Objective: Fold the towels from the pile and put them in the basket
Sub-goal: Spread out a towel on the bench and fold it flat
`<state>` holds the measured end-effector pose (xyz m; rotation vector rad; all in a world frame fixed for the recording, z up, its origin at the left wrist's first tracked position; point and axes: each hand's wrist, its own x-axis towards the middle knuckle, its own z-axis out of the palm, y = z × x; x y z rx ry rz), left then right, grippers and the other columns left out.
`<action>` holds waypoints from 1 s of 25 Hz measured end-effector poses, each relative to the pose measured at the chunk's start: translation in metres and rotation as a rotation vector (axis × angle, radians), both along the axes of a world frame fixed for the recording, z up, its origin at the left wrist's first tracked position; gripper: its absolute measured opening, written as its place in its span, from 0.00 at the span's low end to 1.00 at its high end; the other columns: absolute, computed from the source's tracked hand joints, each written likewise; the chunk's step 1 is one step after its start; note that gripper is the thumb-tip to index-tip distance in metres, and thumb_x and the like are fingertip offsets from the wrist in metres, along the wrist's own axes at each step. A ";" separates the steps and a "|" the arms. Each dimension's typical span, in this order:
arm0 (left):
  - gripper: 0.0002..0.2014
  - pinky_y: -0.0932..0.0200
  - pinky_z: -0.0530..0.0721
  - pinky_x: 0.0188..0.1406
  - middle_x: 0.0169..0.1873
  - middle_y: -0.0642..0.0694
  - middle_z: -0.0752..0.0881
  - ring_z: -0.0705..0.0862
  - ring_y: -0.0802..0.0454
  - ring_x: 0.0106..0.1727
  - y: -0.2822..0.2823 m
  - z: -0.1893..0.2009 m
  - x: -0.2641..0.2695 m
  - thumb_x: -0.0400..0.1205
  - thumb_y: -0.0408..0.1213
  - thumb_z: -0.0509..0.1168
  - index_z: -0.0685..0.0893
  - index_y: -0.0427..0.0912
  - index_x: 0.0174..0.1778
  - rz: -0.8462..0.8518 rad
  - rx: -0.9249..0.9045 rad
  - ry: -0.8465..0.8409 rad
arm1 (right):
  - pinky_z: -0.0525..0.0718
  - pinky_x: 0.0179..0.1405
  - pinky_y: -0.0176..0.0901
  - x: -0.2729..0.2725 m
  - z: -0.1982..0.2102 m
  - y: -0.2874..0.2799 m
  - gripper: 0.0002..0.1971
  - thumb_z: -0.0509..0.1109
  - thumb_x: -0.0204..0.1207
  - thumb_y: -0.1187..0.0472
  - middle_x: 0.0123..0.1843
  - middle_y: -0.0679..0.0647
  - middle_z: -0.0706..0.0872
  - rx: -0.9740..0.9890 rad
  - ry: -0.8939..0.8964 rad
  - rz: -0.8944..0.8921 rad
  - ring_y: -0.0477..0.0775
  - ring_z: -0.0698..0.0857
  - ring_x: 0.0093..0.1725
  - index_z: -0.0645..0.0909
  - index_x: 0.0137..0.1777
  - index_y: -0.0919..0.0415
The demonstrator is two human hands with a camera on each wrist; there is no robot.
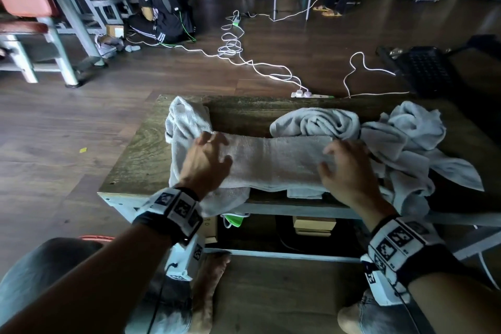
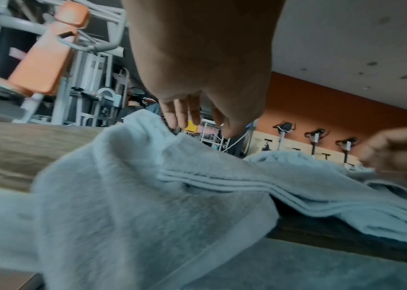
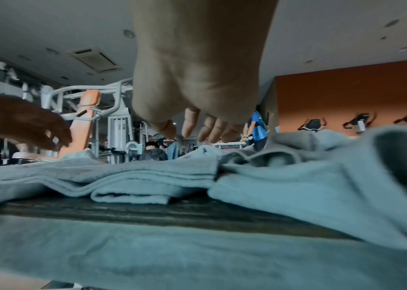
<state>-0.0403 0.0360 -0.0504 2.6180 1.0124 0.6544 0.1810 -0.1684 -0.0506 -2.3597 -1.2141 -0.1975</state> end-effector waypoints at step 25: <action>0.35 0.45 0.46 0.85 0.86 0.48 0.48 0.43 0.51 0.87 0.013 -0.066 0.042 0.82 0.64 0.32 0.45 0.55 0.86 -0.089 0.061 0.366 | 0.38 0.86 0.55 0.009 -0.055 0.055 0.35 0.31 0.83 0.33 0.89 0.43 0.39 -0.386 0.037 0.030 0.47 0.35 0.87 0.40 0.88 0.46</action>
